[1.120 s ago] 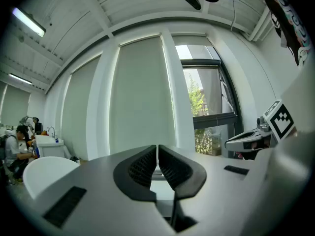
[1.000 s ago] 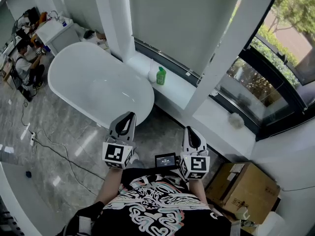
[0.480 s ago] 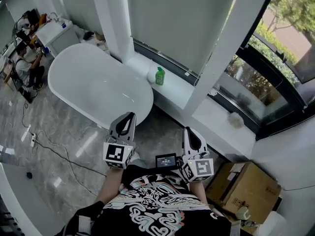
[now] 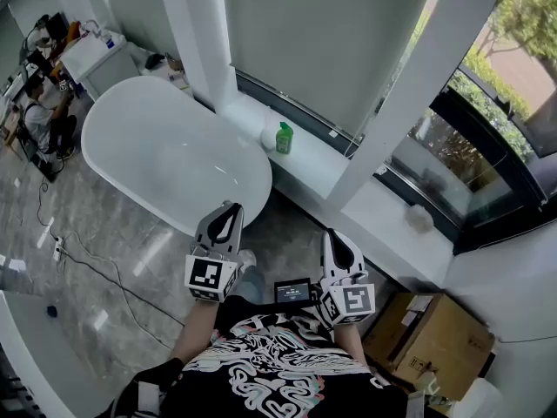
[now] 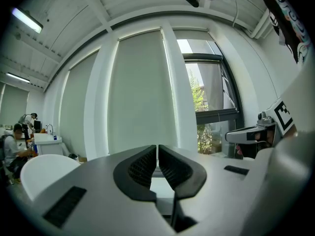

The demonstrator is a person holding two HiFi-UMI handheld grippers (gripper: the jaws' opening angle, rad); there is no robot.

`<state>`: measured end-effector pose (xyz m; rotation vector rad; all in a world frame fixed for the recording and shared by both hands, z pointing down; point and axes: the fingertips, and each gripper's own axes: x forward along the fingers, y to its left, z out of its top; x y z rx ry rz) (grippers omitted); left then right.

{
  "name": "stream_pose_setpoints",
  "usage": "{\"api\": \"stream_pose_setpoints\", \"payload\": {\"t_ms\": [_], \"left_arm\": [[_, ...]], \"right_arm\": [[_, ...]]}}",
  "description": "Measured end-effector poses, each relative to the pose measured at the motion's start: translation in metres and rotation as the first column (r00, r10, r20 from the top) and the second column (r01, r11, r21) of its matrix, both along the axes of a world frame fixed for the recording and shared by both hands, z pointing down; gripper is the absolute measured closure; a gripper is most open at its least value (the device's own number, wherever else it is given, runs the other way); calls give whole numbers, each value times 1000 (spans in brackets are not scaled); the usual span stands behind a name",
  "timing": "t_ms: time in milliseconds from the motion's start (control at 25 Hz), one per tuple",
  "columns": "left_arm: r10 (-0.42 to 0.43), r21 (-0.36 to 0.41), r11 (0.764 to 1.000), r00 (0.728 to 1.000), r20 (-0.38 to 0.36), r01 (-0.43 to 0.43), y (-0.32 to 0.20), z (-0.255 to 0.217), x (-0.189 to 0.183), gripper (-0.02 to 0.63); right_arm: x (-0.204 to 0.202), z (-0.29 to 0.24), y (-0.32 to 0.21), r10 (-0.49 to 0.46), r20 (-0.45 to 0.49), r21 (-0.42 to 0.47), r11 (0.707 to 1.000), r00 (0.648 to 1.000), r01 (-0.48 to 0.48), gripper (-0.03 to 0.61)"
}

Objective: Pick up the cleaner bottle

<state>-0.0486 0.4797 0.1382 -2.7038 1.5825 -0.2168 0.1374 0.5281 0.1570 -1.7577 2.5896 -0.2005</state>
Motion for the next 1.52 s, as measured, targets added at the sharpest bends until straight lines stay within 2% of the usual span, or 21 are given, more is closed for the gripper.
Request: {"api": "stream_pose_setpoints", "payload": {"t_ms": [240,400,680,920,1280,1400,1520], "left_arm": [[-26,-22,999,1000,-11,26,-57,20,-19,586],[-18,-4,1000,999,-32,18,-115,15,-26,586],[25,11,1000,999,-23,-24,-212,9,-31,586],[54,-9,999,998,-19,-54,-279,14,-42,586],[113,-19,993,991,-74,-115,-343,13,-52,586],[113,-20,993,991,-65,-114,-353,28,-52,586],[128,-10,992,988,-84,-130,-356,24,-48,586]], "right_arm": [[-23,18,-59,-41,-37,-26,999,998,40,552],[-33,14,-111,-64,-10,-8,998,998,64,551],[-31,15,-209,31,-51,-45,998,998,-34,551],[-37,15,-269,63,-60,-51,997,996,-66,551],[-48,19,-324,119,-62,-33,992,991,-121,551],[-47,26,-333,131,-76,-48,990,988,-135,551],[-49,29,-335,134,-83,-61,988,988,-139,551]]}}
